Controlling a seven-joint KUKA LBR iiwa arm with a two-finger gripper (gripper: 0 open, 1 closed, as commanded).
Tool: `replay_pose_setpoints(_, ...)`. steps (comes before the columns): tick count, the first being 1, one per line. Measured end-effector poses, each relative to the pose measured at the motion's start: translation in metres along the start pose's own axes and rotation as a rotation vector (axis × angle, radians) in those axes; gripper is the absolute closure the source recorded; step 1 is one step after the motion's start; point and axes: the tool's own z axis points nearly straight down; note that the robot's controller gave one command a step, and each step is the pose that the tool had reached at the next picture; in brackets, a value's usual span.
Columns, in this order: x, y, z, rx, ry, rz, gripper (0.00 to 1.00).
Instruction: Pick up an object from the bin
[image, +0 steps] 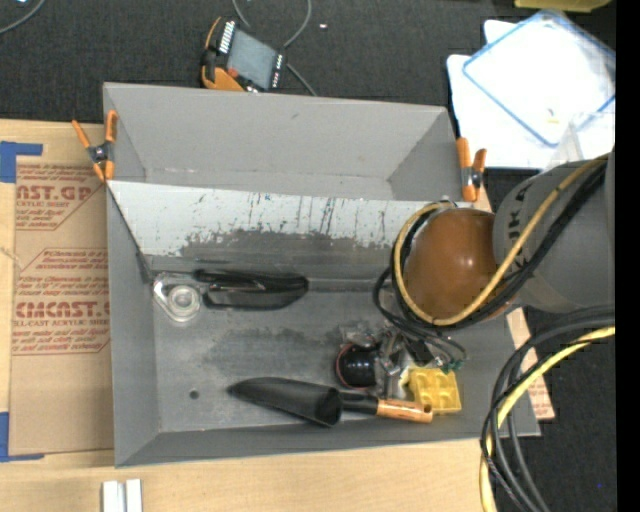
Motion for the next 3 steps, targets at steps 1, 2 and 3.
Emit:
replay_pose_setpoints(1,0.0000,0.0000,0.0000,0.000,0.000,0.000,1.00)
replay_pose_setpoints(2,0.0000,0.0000,0.0000,0.000,0.000,0.000,1.00)
replay_pose_setpoints(3,0.0000,0.0000,0.0000,0.000,0.000,0.000,1.00)
